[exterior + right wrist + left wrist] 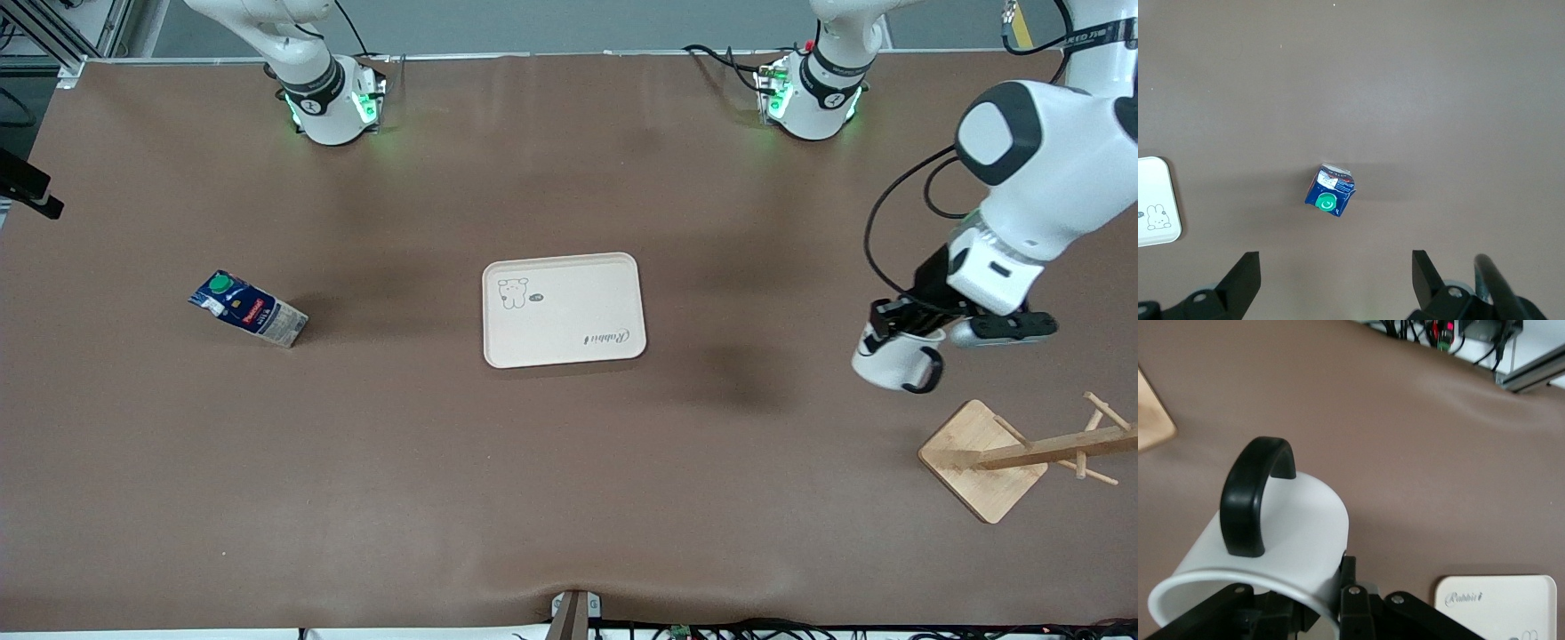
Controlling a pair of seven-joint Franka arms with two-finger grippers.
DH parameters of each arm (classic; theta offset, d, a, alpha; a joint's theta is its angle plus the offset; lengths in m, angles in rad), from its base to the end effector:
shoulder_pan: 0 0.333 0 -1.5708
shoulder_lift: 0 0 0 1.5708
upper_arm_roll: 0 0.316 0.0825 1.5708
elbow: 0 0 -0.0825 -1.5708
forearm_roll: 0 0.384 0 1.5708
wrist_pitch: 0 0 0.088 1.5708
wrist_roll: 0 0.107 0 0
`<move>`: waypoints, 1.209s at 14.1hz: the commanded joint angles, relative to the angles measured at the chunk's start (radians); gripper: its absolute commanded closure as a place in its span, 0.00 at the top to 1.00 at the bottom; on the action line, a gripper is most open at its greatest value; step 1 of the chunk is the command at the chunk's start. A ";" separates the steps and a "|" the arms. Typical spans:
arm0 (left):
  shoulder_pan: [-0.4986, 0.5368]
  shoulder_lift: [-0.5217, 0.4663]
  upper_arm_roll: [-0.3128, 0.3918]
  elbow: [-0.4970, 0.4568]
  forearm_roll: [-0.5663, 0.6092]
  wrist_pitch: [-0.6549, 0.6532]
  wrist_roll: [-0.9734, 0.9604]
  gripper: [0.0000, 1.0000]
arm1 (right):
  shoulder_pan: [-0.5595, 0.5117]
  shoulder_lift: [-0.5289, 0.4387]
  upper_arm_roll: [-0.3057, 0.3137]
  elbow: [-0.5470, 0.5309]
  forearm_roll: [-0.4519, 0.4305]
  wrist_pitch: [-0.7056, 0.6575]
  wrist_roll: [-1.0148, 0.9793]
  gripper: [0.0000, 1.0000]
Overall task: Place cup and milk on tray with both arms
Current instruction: 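Grasp the white mug and lift it off the wooden stand, then carry the white mug with the left gripper over the white tray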
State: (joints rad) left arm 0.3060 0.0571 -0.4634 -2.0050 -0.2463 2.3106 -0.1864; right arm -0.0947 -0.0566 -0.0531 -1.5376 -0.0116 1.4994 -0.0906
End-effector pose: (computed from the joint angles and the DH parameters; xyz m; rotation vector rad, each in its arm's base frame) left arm 0.5816 -0.0936 0.4574 2.8484 0.2518 0.3014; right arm 0.5234 -0.0802 0.6644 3.1295 -0.0909 0.0269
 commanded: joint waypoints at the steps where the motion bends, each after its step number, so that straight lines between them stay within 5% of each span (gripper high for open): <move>1: -0.022 0.058 -0.060 0.057 0.108 -0.057 -0.160 0.00 | -0.013 0.009 0.006 0.024 0.016 -0.018 -0.004 1.00; 8: -0.182 0.113 -0.063 0.093 0.165 -0.166 -0.373 0.00 | -0.013 0.009 0.006 0.024 0.016 -0.018 -0.003 1.00; 13: -0.343 0.328 -0.061 0.290 0.361 -0.305 -0.716 0.00 | -0.014 0.009 0.006 0.024 0.016 -0.018 -0.003 1.00; 17: -0.435 0.412 -0.049 0.339 0.372 -0.309 -0.811 0.00 | -0.014 0.009 0.006 0.024 0.016 -0.019 -0.003 1.00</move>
State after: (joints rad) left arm -0.0897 0.4280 -0.5233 -1.7232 0.0992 2.0391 -0.9526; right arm -0.0948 -0.0562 -0.0534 -1.5367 -0.0116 1.4986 -0.0906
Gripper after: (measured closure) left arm 0.916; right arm 0.000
